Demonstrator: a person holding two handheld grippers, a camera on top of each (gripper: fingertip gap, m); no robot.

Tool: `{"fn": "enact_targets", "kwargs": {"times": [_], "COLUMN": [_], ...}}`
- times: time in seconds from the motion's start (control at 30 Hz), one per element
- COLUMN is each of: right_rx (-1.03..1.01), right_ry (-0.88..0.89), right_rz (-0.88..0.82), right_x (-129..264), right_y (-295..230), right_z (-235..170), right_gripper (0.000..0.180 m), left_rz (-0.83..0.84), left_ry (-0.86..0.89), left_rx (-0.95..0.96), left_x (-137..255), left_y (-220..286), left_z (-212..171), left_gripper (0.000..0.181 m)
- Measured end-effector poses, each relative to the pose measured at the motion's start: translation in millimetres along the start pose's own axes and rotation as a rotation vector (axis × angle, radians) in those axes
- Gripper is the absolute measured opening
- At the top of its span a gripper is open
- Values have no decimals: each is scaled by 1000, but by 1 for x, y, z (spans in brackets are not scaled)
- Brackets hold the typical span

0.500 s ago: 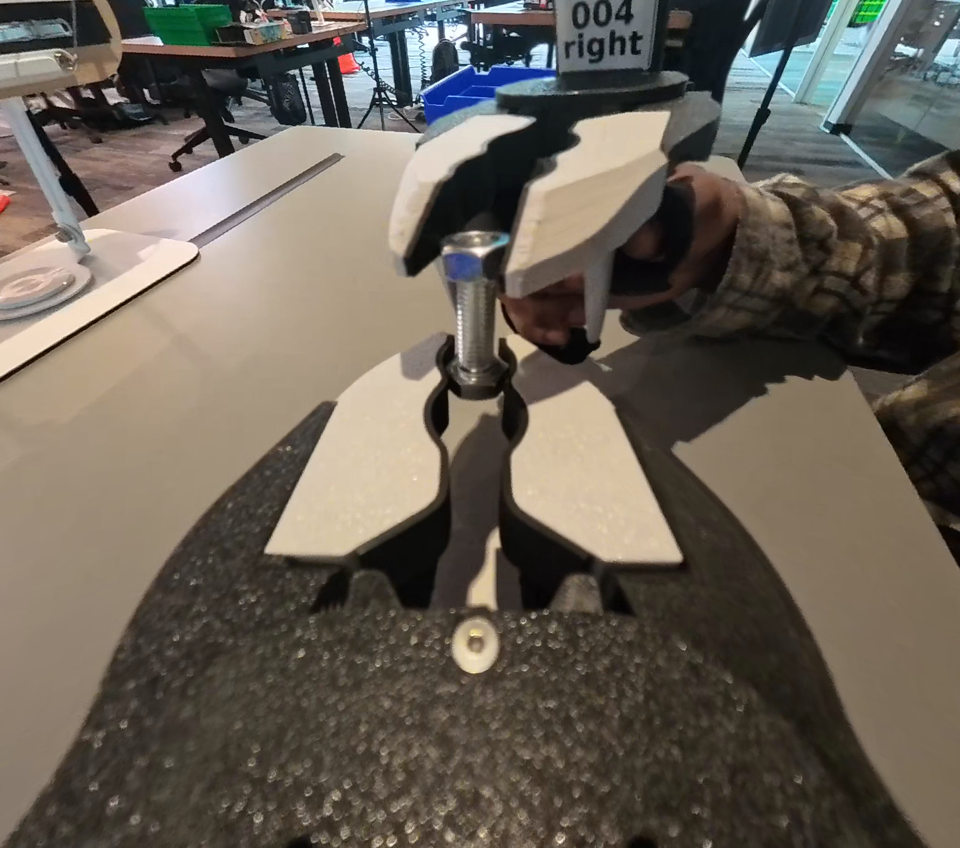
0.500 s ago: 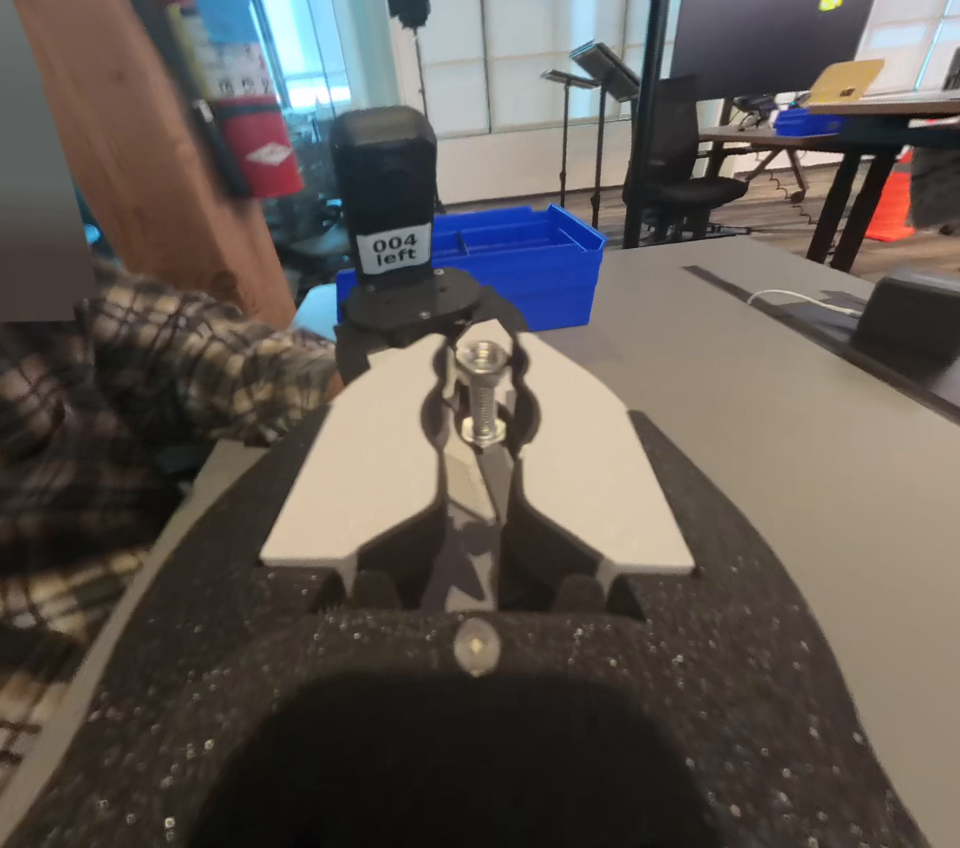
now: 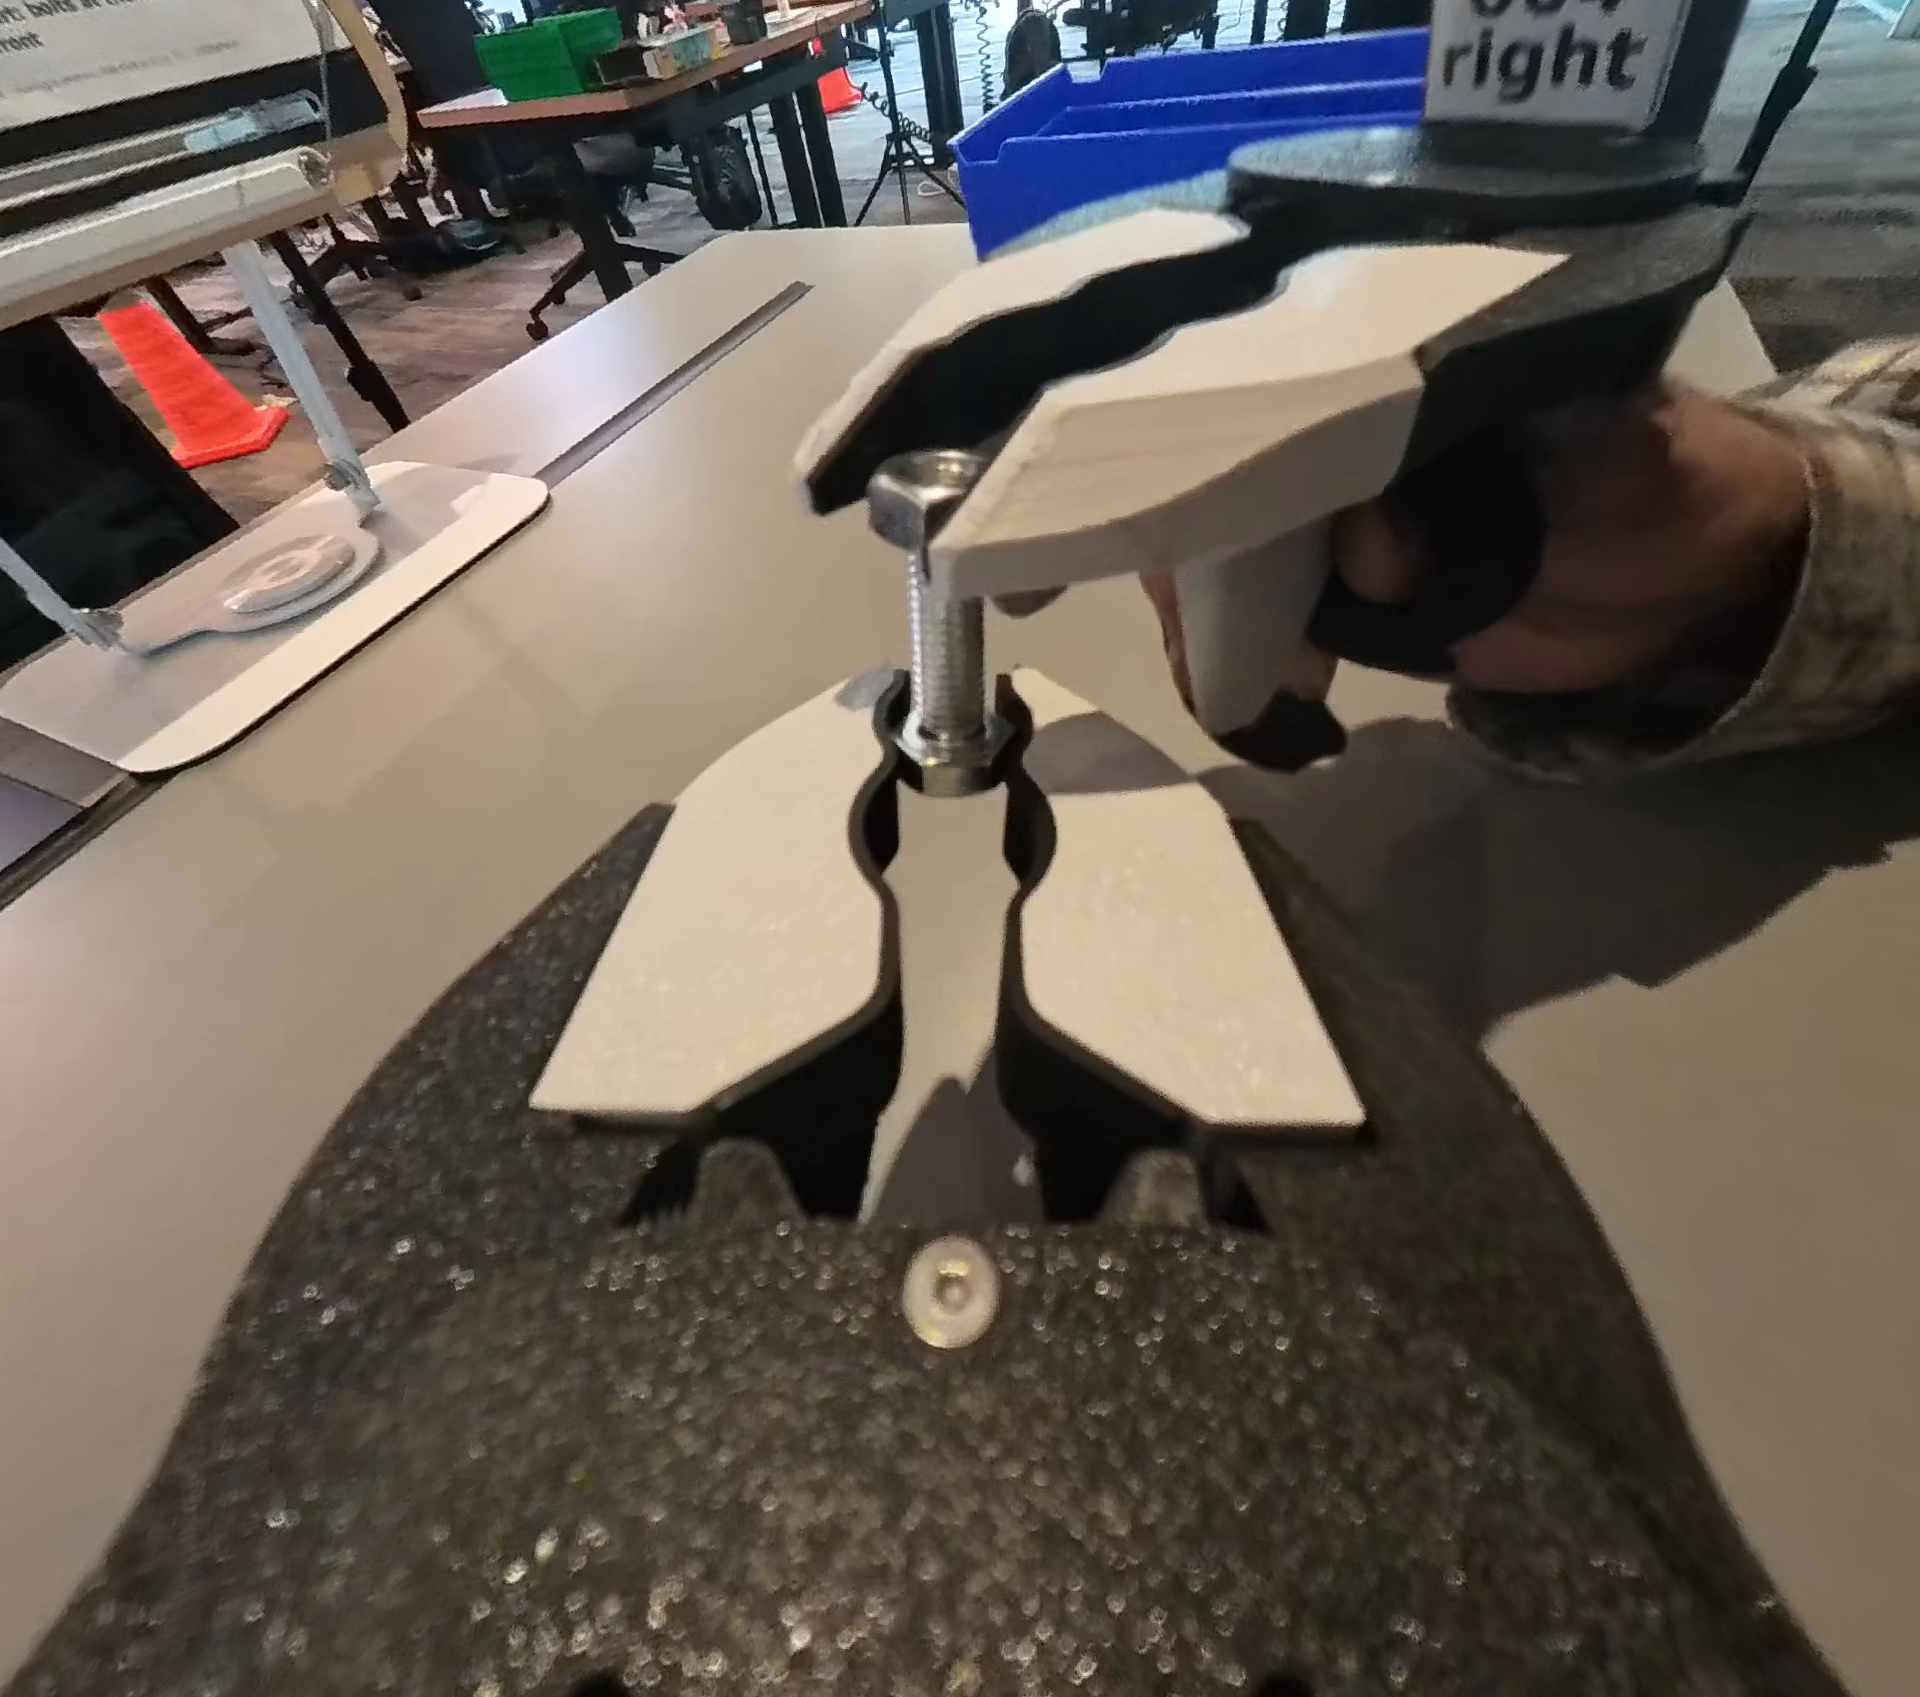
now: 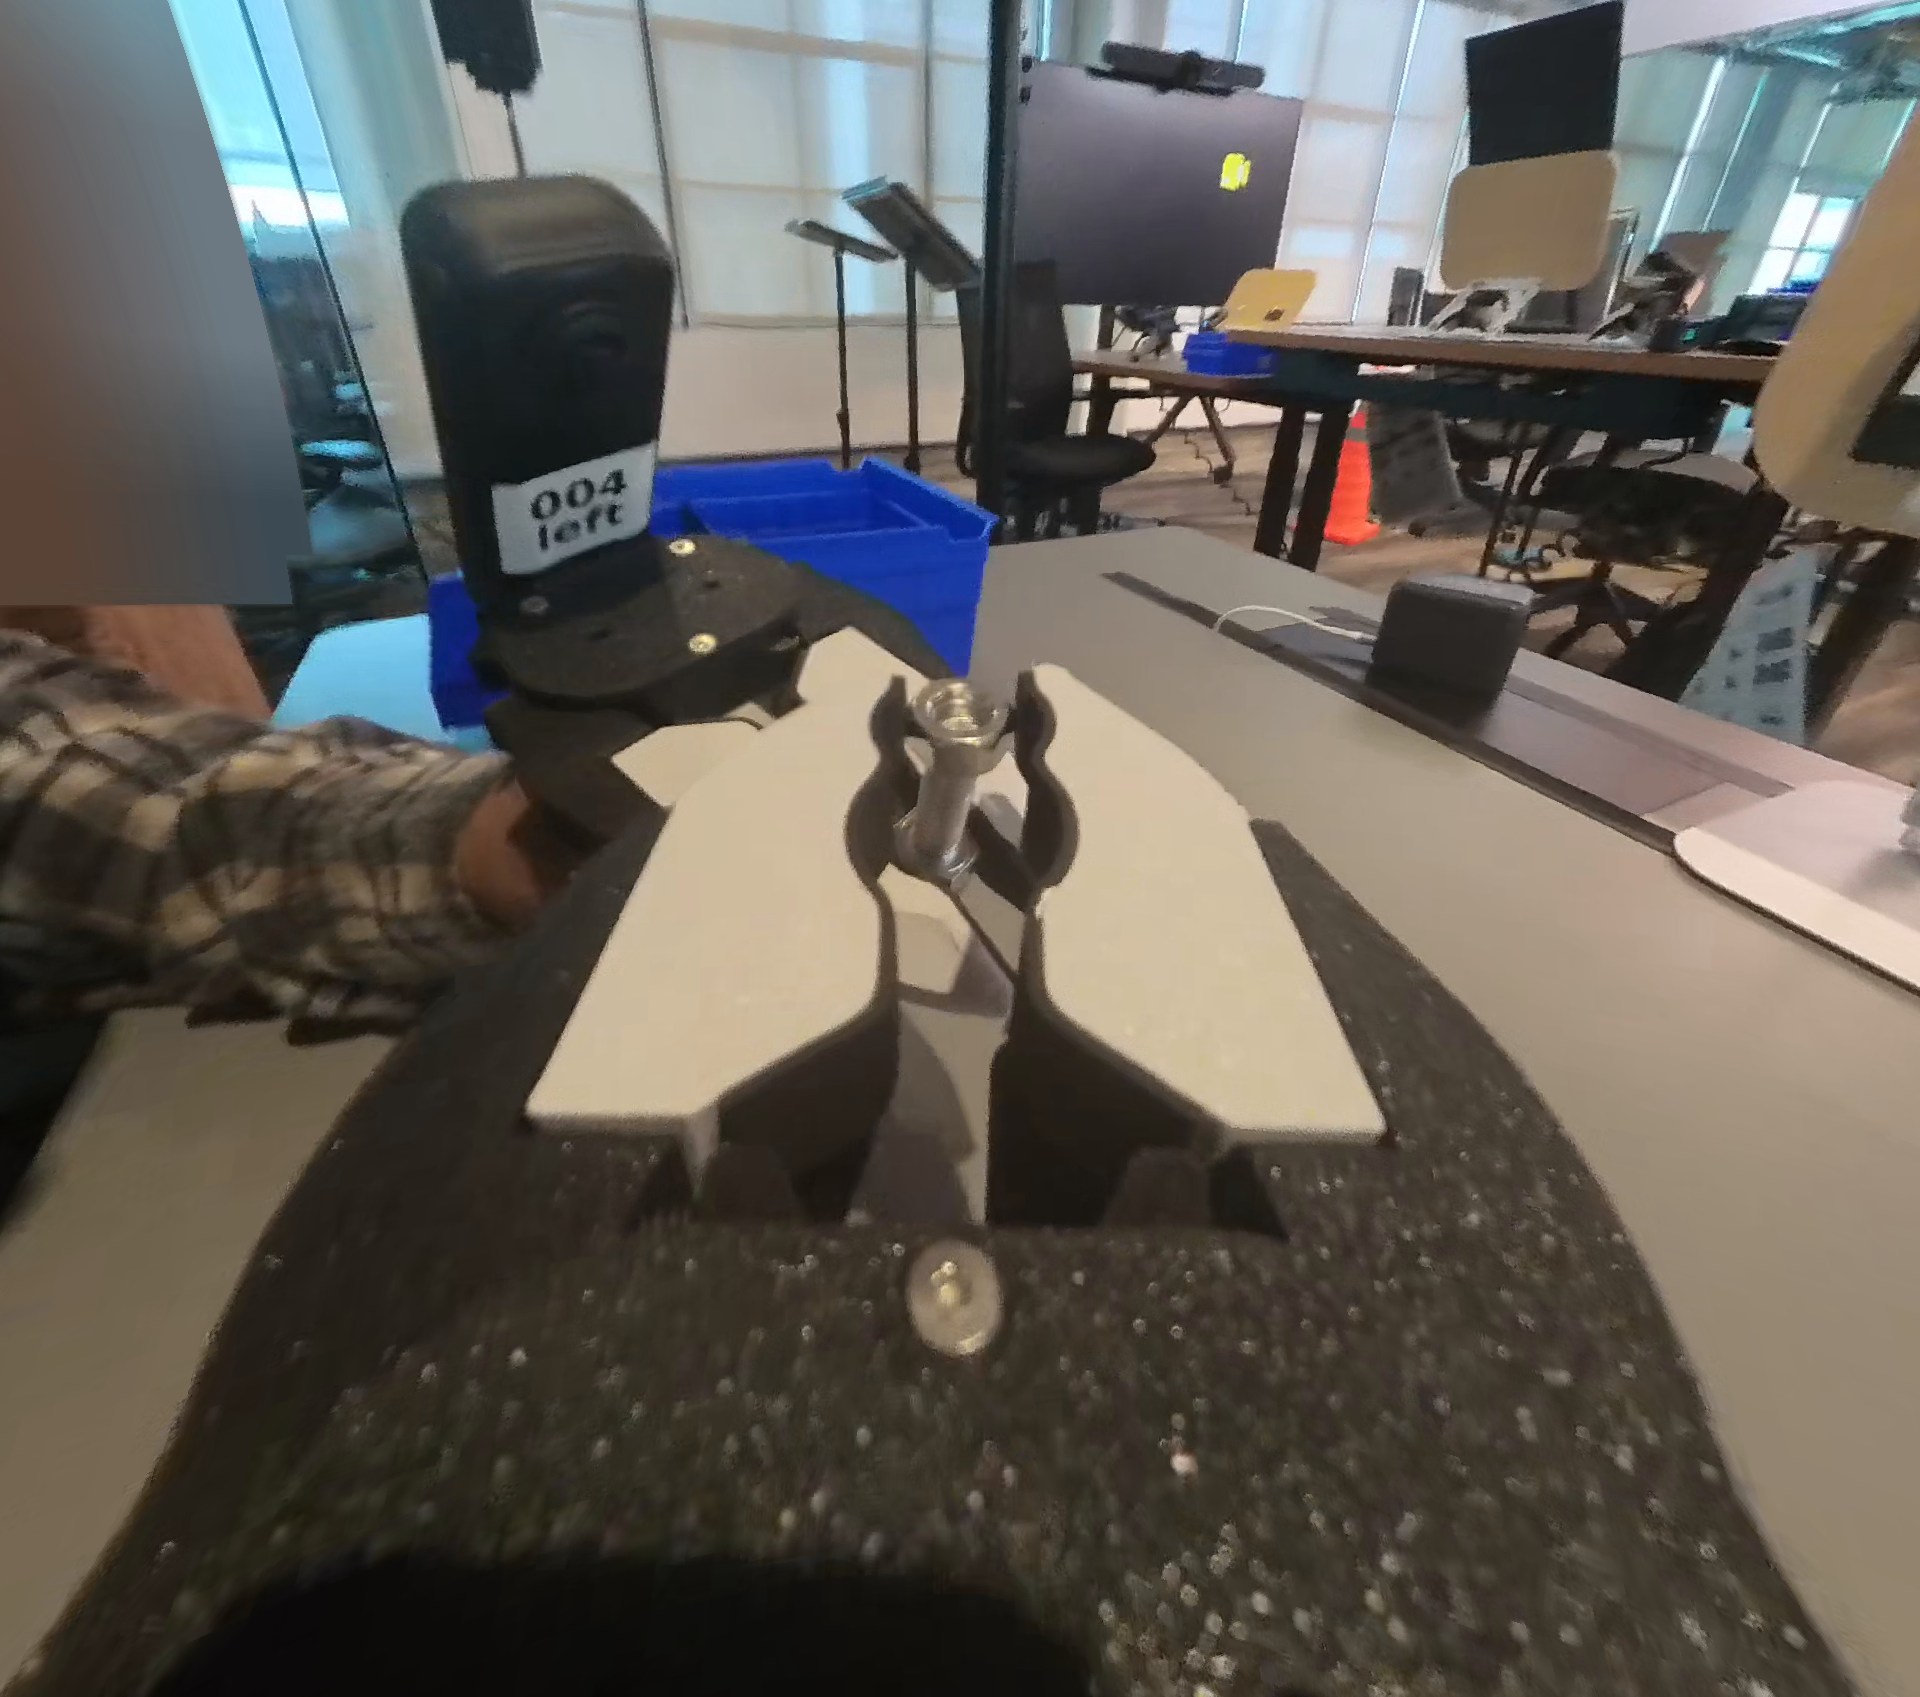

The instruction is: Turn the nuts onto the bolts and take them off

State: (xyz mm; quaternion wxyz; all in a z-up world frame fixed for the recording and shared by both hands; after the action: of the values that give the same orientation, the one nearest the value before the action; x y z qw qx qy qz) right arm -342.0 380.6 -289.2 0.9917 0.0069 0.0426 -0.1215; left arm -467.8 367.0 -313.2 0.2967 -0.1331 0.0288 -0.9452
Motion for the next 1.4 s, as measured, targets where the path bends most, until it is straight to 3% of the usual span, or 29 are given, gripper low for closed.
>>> {"fn": "enact_targets", "kwargs": {"times": [0.8, 0.97, 1.2, 1.4], "right_rx": [-80, -71, -45, -28], "right_ry": [47, 47, 93, 82], "right_rz": [28, 38, 140, 249], "right_x": [2, 1, 2, 2], "right_y": [2, 1, 3, -6], "right_z": [-12, -11, -2, -2], "right_gripper": [21, 31, 67, 68], "left_rz": [-74, -76, -142, -178], "left_ry": [29, 36, 53, 53], "left_rx": [36, 41, 91, 129], "left_x": [-3, -2, -3, -4], "left_y": [1, 1, 0, -1], "left_z": [-2, -1, -2, -2], "left_gripper": [15, 15, 15, 15]}}
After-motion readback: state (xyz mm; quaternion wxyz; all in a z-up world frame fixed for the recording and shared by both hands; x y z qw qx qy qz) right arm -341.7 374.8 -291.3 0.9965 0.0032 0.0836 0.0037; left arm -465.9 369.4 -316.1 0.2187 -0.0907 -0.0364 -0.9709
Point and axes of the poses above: each gripper's, where its closed fingertips meet, x back along the fingers, z out of its top, y = z × x across the jaws, the point moved 9 cm from there along x, back along the fingers
